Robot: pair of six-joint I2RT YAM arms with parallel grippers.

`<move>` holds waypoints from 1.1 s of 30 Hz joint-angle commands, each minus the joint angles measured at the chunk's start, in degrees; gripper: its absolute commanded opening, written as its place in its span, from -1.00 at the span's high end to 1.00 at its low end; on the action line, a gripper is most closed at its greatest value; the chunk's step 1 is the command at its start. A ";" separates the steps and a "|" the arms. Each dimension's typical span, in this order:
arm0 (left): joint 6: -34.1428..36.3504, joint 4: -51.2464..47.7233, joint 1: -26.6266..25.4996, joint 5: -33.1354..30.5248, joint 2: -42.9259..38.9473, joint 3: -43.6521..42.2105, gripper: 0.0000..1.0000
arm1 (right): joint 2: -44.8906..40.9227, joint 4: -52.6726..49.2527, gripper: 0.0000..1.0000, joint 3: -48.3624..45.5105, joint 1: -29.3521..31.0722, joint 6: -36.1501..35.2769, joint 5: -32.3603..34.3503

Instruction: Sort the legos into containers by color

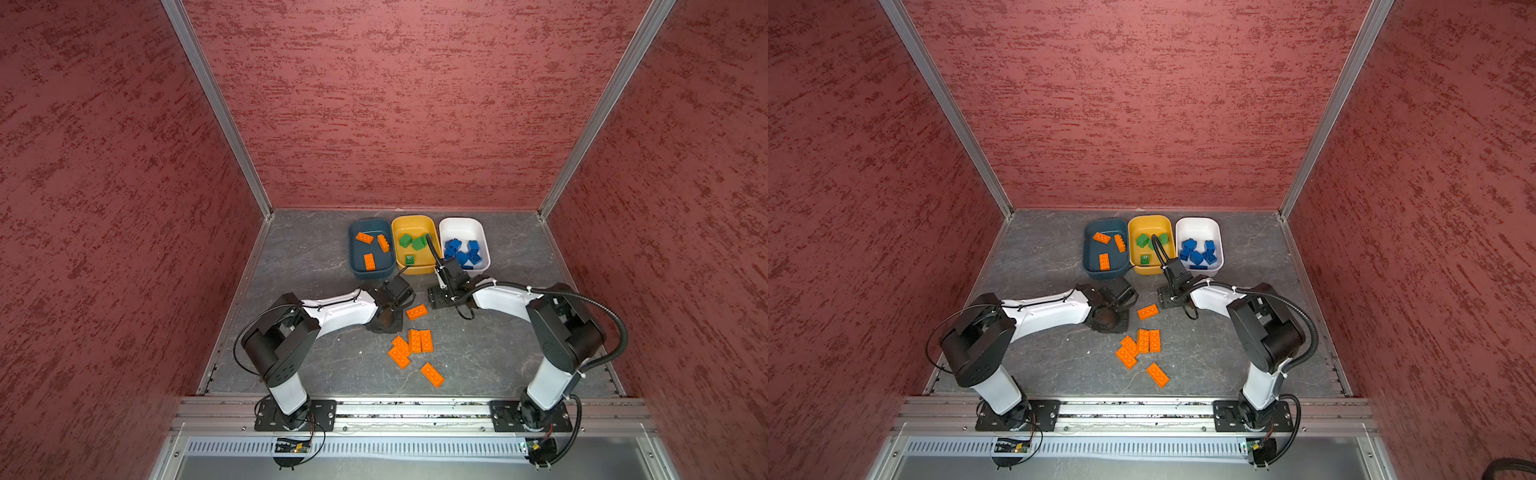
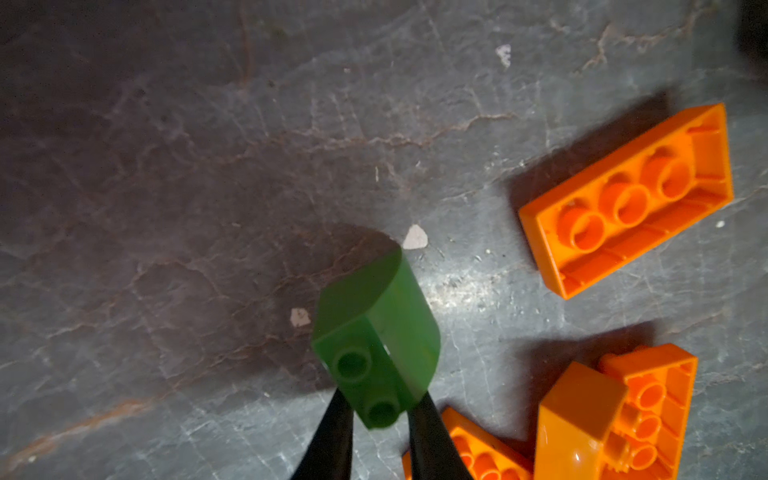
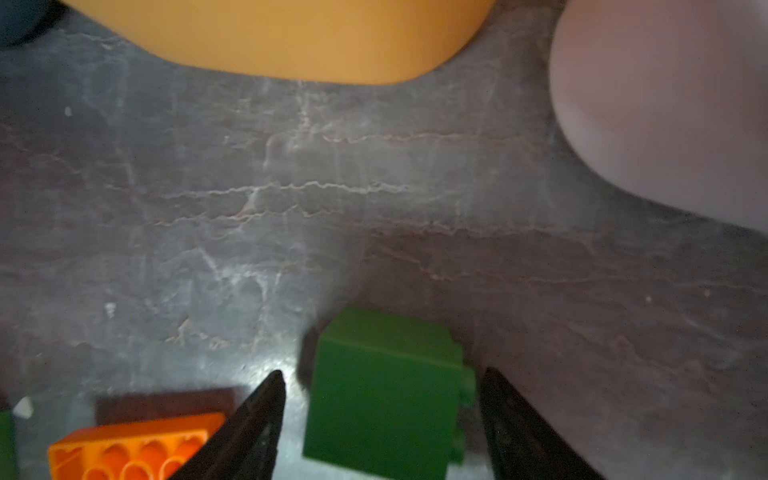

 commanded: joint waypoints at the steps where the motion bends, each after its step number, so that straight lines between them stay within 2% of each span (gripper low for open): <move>1: 0.82 0.16 0.49 -1.76 -0.67 2.14 0.53 | 0.23 2.22 -0.14 0.94 0.02 1.05 3.38; 4: 1.15 0.50 0.76 -1.17 -0.68 2.99 0.54 | -1.47 3.60 0.19 1.18 0.02 -1.73 0.99; 6: 1.42 0.23 0.75 -1.23 -0.85 3.36 0.54 | -3.97 4.19 0.30 1.62 0.02 -4.33 -1.39; 8: 1.53 0.09 0.82 -1.58 -1.28 3.37 0.54 | -6.36 5.35 0.35 2.76 0.02 -6.59 -3.14; 11: 1.53 -0.09 1.30 -1.54 -1.65 3.02 0.54 | -6.00 6.20 0.34 7.25 -0.14 -8.69 -2.31; 13: 0.93 -0.96 1.62 -1.83 -1.31 3.02 0.39 | -3.30 7.01 0.33 10.93 -0.54 -8.94 -1.68; 16: -0.80 -2.64 1.85 -3.52 -1.18 3.03 -0.09 | 2.43 7.59 0.28 16.73 -1.11 -7.87 0.22; 18: -1.70 -2.64 2.04 -4.19 -1.17 3.06 -0.21 | 6.48 6.62 0.11 21.14 -1.27 -6.23 2.45; 21: -1.94 -1.97 2.72 -3.32 0.21 4.02 -0.25 | 9.29 4.36 -0.36 25.94 -1.34 -4.20 3.18; 25: 3.73 -0.09 2.45 -3.11 3.02 5.90 -0.28 | 5.74 5.75 -0.69 22.51 -1.27 -3.20 2.21; 27: 9.02 1.86 2.57 -3.64 3.74 5.85 -0.42 | 2.18 6.51 -0.92 18.58 -1.28 -3.09 2.79; 29: 13.97 3.66 3.02 -3.28 4.50 5.81 -0.49 | -1.35 6.98 -0.97 14.82 -1.31 -2.75 3.48; 33: 21.59 4.91 3.89 -0.92 6.15 5.92 -0.46 | -7.73 7.40 -0.97 8.54 -1.29 -1.15 6.04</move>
